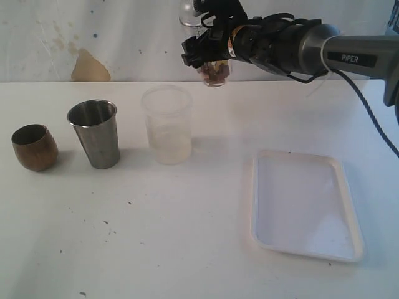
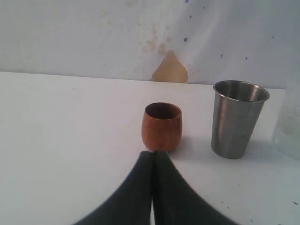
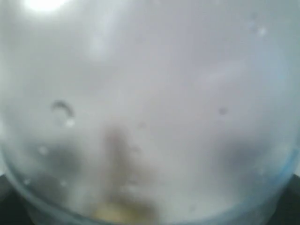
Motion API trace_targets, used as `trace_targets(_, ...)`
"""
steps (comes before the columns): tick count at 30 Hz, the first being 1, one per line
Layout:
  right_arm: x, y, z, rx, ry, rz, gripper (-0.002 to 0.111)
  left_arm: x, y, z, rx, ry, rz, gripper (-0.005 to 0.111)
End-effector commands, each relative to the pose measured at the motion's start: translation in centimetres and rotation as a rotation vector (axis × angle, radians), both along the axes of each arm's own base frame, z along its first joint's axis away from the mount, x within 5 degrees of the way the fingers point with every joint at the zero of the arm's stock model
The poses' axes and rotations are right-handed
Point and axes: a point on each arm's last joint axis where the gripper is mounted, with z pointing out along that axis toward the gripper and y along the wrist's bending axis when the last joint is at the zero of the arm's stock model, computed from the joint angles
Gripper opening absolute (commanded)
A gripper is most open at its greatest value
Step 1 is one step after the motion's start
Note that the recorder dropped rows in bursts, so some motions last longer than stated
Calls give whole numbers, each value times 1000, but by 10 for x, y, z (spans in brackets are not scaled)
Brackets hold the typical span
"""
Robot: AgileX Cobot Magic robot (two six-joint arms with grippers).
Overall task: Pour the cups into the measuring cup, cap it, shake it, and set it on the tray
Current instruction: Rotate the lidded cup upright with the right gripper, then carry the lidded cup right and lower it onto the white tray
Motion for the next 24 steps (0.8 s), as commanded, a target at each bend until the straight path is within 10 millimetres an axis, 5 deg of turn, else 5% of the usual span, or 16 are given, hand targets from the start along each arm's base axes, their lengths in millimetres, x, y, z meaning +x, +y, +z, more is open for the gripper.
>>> trace_targets(1,-1,-1,13,141,15,-32,0,0,0,-1,-7,-4,1,0)
trace_targets(10,-7,-19,23,181,111,-224,0,0,0,-1,-7,-4,1,0)
trace_targets(18,-43,-38,50,462,0,48,0,0,0,-1,-7,-4,1,0)
trace_targets(24,-72,-79,46,349,19,25,0,0,0,-1,-7,-4,1,0)
